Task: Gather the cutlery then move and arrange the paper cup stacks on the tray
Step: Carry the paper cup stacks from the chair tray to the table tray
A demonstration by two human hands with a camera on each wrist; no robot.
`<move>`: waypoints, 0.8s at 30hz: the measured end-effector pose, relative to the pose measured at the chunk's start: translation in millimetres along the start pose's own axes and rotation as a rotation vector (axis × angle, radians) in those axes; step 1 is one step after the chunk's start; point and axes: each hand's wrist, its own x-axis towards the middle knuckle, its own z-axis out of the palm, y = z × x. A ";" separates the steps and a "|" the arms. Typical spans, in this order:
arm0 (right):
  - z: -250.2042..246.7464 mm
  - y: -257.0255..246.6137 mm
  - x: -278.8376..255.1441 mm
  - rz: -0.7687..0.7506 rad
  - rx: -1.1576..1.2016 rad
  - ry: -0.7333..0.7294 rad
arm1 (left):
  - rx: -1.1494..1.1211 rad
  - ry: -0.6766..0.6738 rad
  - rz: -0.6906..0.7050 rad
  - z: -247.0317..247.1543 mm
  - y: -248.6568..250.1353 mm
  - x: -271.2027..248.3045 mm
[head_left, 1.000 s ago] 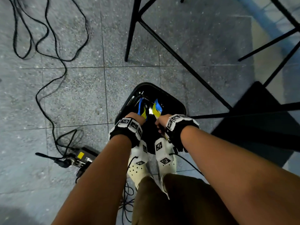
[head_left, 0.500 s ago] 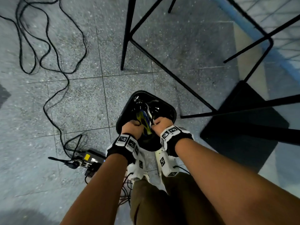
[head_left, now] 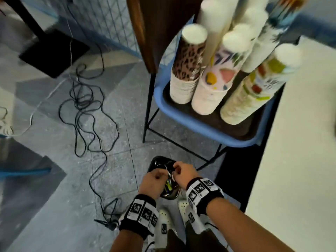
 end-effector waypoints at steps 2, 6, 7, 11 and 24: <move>-31.5 -6.1 -26.2 -0.064 0.028 0.076 | 0.031 0.000 0.110 -1.3 31.1 -15.7; -82.1 -4.1 -60.5 -0.189 0.116 0.315 | 0.020 -0.005 0.273 4.4 88.8 -36.1; -94.4 -1.5 -67.9 -0.201 0.162 0.384 | -0.008 0.004 0.311 7.1 102.9 -40.4; -134.8 8.8 -83.2 -0.253 0.362 0.649 | -0.066 0.101 0.445 14.7 150.4 -43.1; -229.7 35.4 -55.2 -0.287 0.586 0.738 | -0.210 0.388 0.511 47.1 239.2 0.7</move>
